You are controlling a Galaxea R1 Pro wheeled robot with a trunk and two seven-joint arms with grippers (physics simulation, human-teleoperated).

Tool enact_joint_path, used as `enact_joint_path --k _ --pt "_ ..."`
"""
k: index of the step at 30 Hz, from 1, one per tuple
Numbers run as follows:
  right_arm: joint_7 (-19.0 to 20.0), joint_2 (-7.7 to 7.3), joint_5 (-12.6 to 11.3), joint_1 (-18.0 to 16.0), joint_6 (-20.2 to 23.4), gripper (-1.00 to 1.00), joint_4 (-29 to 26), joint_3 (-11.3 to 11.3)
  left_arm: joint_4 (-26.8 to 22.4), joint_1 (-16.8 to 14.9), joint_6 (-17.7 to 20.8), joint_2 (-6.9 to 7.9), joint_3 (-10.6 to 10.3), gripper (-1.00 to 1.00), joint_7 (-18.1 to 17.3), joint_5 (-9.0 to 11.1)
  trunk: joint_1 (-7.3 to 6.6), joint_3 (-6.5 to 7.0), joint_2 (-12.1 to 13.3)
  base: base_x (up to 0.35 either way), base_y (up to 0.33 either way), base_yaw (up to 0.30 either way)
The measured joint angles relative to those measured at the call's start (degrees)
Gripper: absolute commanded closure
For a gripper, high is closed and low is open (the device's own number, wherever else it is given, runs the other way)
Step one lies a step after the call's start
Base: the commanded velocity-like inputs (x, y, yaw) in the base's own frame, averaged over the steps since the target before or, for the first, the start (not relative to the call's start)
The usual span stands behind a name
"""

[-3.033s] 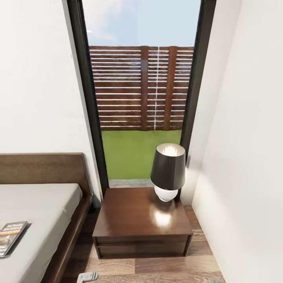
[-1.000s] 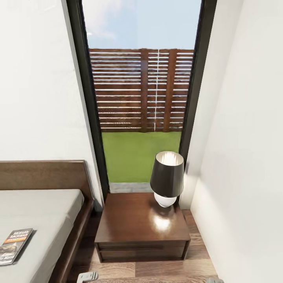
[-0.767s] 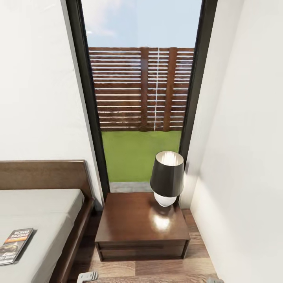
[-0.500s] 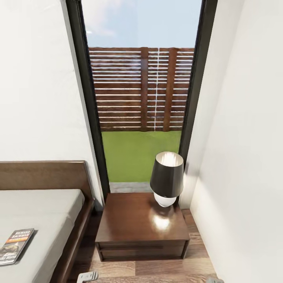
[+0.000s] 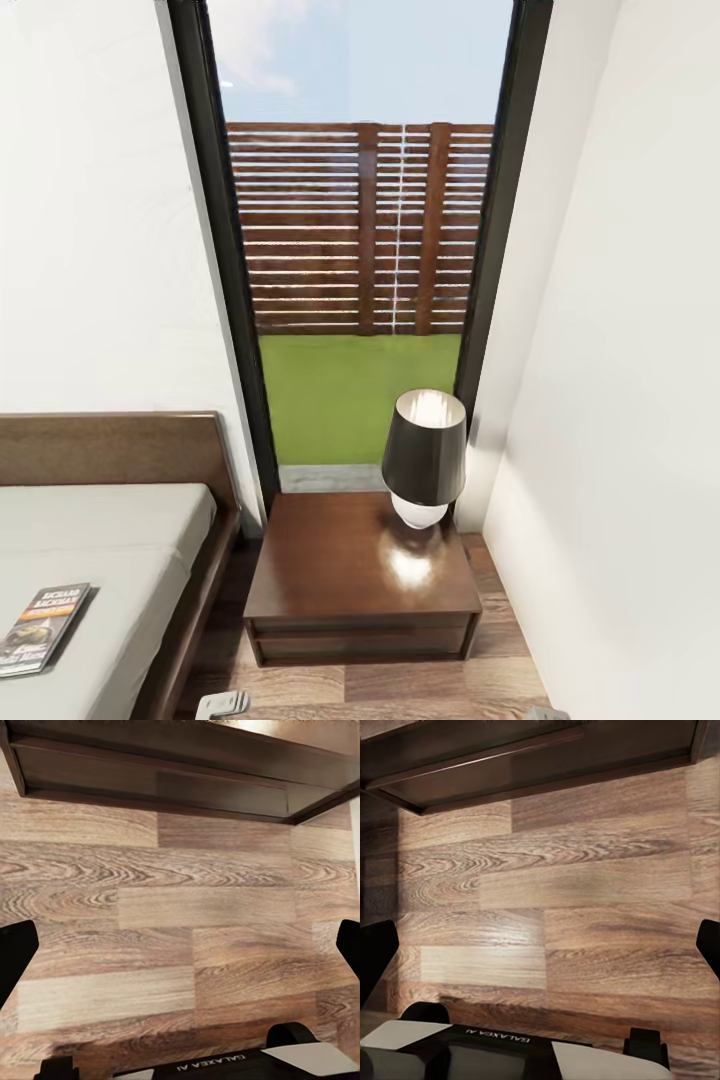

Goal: In the bedroom, move the book from the bed onto either nightstand, and place the two sandals side by side next to the bed.

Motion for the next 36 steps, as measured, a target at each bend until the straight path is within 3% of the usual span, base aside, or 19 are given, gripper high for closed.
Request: enact_joint_path --k 36 --pt "0.0 0.03 0.0 0.0 0.0 -1.00 0.0 0.0 0.0 0.0 0.0 0.00 0.0 -1.00 0.0 0.0 -7.92 6.48 14.5 0.000 0.000 0.000"
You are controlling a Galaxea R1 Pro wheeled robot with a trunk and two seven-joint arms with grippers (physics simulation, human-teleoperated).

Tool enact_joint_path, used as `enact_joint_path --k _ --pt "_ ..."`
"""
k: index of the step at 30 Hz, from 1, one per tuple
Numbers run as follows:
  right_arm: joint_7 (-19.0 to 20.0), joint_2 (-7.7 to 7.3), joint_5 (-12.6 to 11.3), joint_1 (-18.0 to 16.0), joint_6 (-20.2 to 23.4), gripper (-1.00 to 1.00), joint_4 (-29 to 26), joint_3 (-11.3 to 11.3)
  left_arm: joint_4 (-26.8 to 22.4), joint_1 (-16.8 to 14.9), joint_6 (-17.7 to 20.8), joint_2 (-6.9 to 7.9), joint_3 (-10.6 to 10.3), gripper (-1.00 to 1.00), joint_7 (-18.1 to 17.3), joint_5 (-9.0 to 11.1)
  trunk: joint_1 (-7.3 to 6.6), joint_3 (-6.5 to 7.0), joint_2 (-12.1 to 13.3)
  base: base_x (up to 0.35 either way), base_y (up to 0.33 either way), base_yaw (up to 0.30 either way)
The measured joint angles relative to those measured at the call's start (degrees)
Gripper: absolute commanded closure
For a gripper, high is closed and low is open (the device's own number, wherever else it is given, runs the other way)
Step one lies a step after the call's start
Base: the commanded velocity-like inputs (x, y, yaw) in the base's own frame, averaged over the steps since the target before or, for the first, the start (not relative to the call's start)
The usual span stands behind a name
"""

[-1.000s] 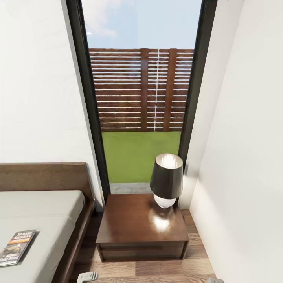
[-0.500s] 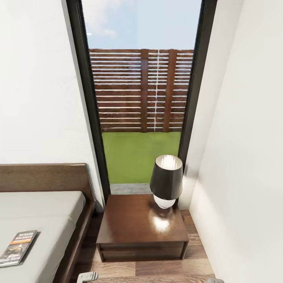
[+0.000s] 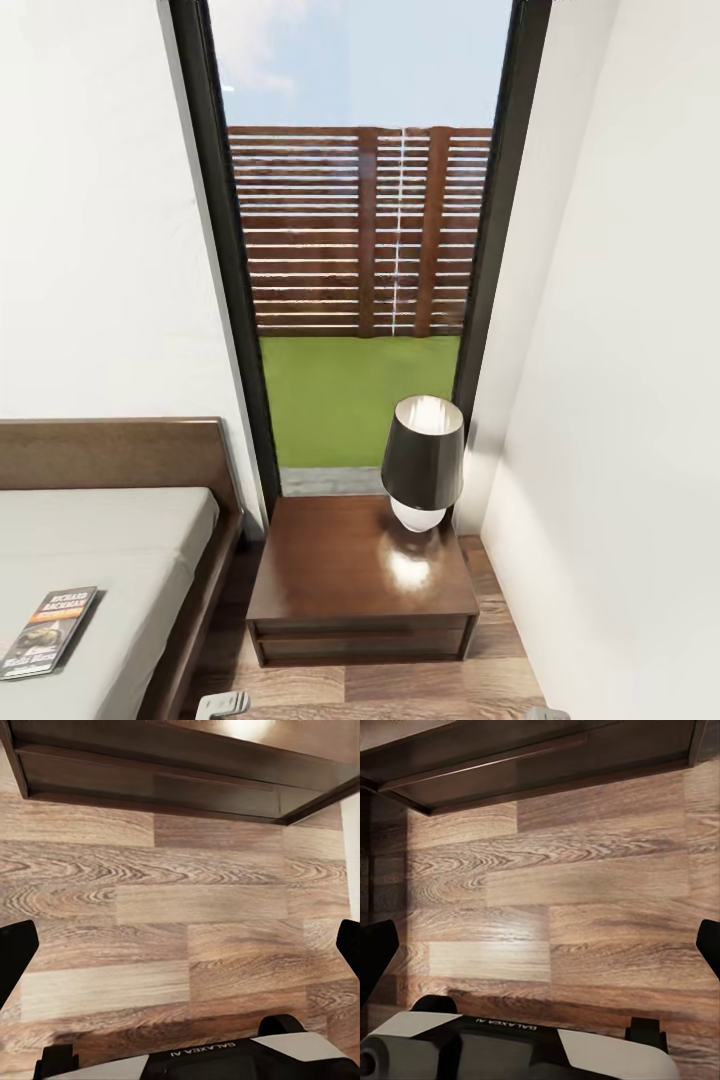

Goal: In the bedroom, move the book from the bed onto either nightstand, and place the two sandals side by side next to the bed.

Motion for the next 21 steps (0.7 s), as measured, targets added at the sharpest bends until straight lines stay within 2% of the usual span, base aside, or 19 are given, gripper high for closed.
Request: enact_joint_path --k 4,11,21 --pt "0.0 -0.03 0.0 0.0 0.0 -1.00 0.0 0.0 0.0 0.0 0.0 0.00 0.0 -1.00 0.0 0.0 -0.88 0.72 1.6 0.000 0.000 0.000" --pt "0.0 -0.06 0.0 0.0 0.1 -1.00 0.0 0.0 0.0 0.0 0.0 0.00 0.0 -1.00 0.0 0.0 -0.89 0.73 1.6 0.000 0.000 0.008" --pt "0.0 -0.01 0.0 0.0 0.1 -1.00 0.0 0.0 0.0 0.0 0.0 0.00 0.0 -1.00 0.0 0.0 -0.89 0.73 1.6 0.000 0.000 0.217"
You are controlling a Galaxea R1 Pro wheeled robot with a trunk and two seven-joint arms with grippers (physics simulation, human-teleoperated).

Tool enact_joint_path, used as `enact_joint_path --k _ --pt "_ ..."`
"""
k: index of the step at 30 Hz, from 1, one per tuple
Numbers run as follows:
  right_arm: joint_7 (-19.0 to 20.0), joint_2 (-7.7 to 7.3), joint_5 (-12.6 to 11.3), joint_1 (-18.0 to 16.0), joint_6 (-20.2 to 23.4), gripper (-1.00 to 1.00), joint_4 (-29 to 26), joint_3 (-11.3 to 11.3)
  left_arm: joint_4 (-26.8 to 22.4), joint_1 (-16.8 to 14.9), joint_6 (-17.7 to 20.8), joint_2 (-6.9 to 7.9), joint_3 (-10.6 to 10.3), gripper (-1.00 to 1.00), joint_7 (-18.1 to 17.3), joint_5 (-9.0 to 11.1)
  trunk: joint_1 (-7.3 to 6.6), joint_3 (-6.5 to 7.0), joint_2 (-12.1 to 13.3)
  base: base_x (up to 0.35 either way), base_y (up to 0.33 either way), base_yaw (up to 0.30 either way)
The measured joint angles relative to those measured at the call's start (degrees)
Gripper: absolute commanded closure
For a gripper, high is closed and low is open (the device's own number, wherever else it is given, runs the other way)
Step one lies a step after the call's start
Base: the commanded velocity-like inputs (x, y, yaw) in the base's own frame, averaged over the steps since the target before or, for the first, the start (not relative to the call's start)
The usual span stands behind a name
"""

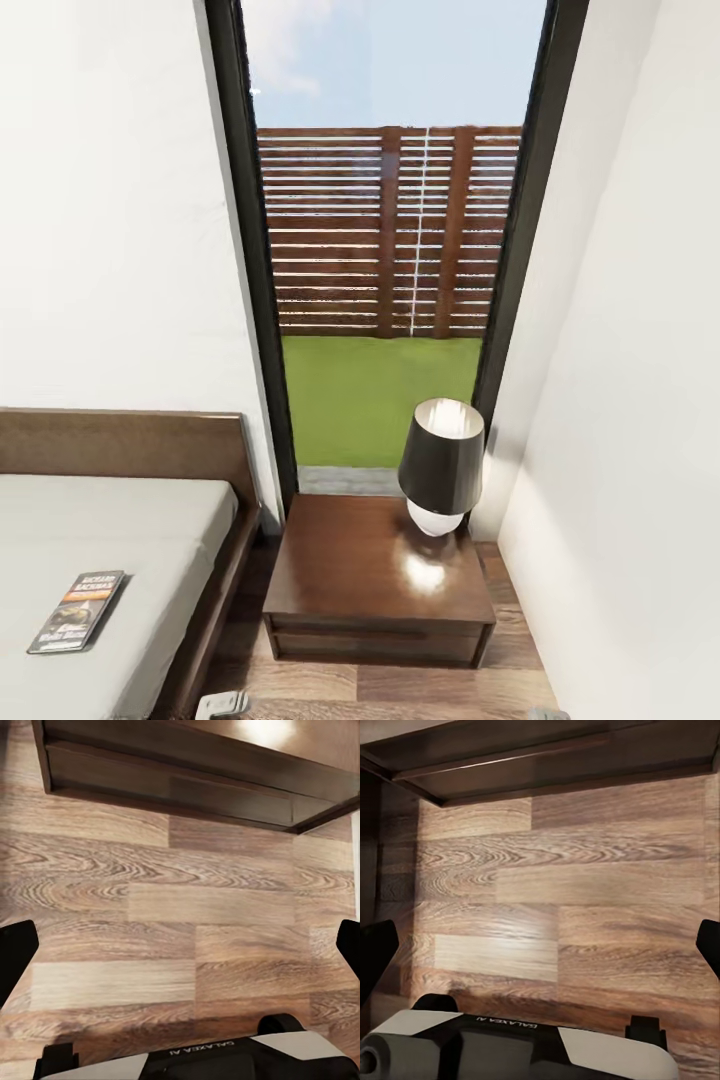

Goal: In the bedroom, move the book from the bed onto either nightstand, and place the two sandals side by side next to the bed.

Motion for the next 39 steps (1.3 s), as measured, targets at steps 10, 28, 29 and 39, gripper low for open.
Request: enact_joint_path --k 10,28,29,39 --pt "0.0 -0.05 0.0 0.0 0.0 -1.00 0.0 0.0 0.0 0.0 0.0 0.02 0.1 -1.00 0.0 0.0 -0.03 0.00 0.0 0.152 0.000 0.040" --pt "0.0 -0.04 0.0 0.0 -0.1 -1.00 0.0 0.0 0.0 0.0 -0.1 0.00 0.1 -1.00 0.0 0.0 0.00 0.00 0.0 0.163 0.000 0.000" --pt "0.0 -0.04 0.0 0.0 -0.1 -1.00 0.0 0.0 0.0 0.0 -0.1 0.00 0.1 -1.00 0.0 0.0 0.00 0.00 0.0 0.002 0.000 0.000" --pt "0.1 -0.50 -0.2 0.0 0.0 -1.00 0.0 -0.4 -0.1 3.0 -0.6 -1.56 0.1 -1.00 -0.3 0.1 0.00 0.00 0.0 0.000 0.000 0.000"
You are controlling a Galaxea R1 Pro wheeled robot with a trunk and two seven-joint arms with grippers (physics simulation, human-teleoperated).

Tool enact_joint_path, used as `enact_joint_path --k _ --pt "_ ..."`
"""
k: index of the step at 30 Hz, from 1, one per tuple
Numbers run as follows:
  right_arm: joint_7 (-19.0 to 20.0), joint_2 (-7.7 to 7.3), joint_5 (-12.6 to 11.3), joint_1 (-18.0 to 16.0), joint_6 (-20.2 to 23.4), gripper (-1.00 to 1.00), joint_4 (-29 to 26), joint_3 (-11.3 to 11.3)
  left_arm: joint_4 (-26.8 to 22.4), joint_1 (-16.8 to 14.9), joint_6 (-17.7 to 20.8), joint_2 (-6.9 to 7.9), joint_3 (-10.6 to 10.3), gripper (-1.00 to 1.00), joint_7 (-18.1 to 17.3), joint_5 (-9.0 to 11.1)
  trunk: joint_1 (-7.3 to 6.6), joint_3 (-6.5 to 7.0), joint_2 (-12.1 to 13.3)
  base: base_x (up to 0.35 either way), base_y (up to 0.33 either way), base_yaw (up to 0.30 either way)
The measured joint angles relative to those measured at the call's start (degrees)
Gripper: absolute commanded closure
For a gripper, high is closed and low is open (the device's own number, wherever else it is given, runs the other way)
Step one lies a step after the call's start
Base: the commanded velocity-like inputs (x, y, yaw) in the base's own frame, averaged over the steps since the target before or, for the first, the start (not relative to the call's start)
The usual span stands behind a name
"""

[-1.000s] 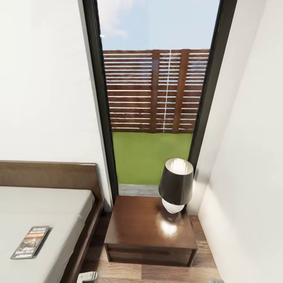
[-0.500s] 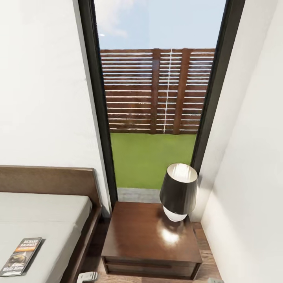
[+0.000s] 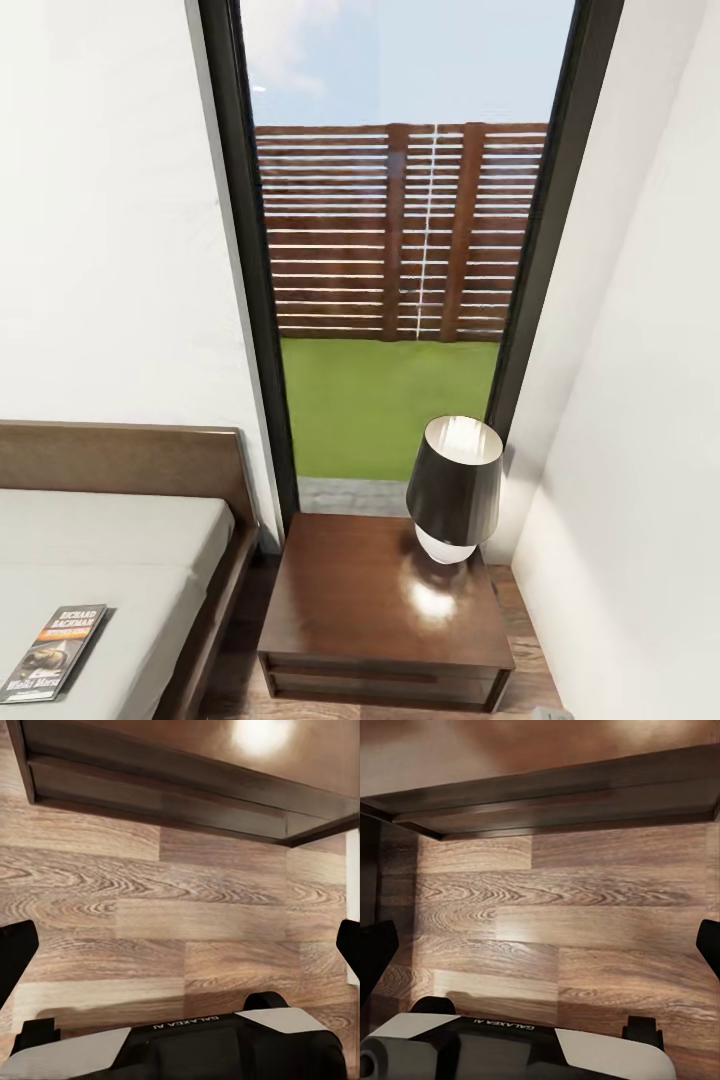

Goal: In the bedroom, move the book from the bed onto either nightstand, and place the two sandals side by side next to the bed.

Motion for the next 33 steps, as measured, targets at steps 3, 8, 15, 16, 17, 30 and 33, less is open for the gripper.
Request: enact_joint_path --k 3,8,15,16,17,30,33 --pt "0.0 0.00 0.0 0.0 0.0 -1.00 0.0 0.0 0.0 1.0 0.1 -0.25 0.0 -1.00 0.0 0.0 0.00 0.00 0.0 0.000 0.000 0.000" --pt "0.0 0.00 0.0 0.0 0.0 -1.00 0.0 0.0 0.0 1.4 0.1 -0.36 0.1 -1.00 0.0 0.0 0.00 0.00 0.0 0.000 0.000 0.000" --pt "0.0 0.00 0.0 0.0 0.0 -1.00 0.0 0.0 0.0 1.5 0.1 -0.36 0.2 -1.00 -0.1 0.0 0.00 0.00 0.0 0.000 0.000 0.000" --pt "0.0 0.00 0.0 0.0 0.0 -1.00 0.0 0.0 0.0 1.5 0.1 -0.33 0.2 -1.00 -0.5 0.0 0.00 0.00 0.0 0.000 0.000 0.000" --pt "0.0 0.00 0.0 0.0 0.0 -1.00 0.0 0.0 0.0 1.5 0.1 -0.30 0.2 -1.00 -0.8 0.0 0.00 0.00 0.0 0.000 0.000 0.000" --pt "0.0 0.00 0.0 0.0 0.0 -1.00 0.0 0.0 -29.4 1.2 25.7 6.41 3.0 -1.00 -22.4 11.6 0.00 0.02 0.0 0.000 0.000 0.000" --pt "0.0 0.00 0.0 0.0 0.0 -1.00 0.0 0.0 -41.3 1.3 36.3 6.94 3.4 -1.00 -22.9 12.8 0.00 0.01 0.0 0.000 0.000 0.000"
